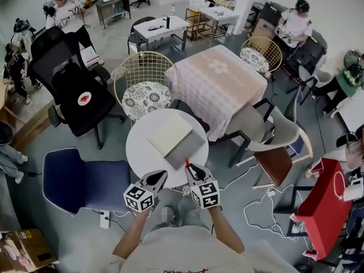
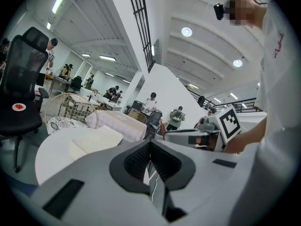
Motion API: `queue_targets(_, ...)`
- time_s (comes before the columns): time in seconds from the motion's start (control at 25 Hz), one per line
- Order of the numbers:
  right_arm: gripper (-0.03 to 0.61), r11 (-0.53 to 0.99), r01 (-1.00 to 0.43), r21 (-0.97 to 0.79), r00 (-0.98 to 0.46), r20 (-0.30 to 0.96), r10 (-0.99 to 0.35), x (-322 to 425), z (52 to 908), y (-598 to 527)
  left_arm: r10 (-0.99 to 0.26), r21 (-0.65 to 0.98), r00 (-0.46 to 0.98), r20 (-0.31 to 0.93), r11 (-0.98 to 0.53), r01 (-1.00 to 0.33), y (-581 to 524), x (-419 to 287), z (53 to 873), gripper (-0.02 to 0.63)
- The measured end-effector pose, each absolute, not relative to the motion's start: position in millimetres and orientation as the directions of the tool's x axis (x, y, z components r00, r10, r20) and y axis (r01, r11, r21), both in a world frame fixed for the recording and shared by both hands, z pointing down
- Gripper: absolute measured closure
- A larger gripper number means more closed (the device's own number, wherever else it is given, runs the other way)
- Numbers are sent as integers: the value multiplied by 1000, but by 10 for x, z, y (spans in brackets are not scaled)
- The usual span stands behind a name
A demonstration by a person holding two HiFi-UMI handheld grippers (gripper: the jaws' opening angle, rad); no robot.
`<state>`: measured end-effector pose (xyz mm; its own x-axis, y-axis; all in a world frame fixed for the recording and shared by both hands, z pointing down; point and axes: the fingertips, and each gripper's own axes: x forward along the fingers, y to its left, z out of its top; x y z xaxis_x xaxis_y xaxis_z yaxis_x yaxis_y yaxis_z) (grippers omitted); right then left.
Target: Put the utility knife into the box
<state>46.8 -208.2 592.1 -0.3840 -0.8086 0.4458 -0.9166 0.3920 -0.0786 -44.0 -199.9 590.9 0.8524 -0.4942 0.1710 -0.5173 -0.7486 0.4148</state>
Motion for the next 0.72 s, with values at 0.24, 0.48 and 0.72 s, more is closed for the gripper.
queue_targets(0.24,498,425,-901,-92,-418,454,-787,580,5973,-2437,-528,425,828,187,-716,-553,-2299,-347,5947,603)
queue_targets(0.48,498,453,-886,-102,-449,438,-779,668,5922,-2848,-570,413,799,191,-692,-592,-2662,-294,5882,603)
queue_targets(0.72,497,474,-874,-110,-471,435,-767,743,5925,-3116,-601,406,774,196,-669,-622,-2895,-265,5862,603)
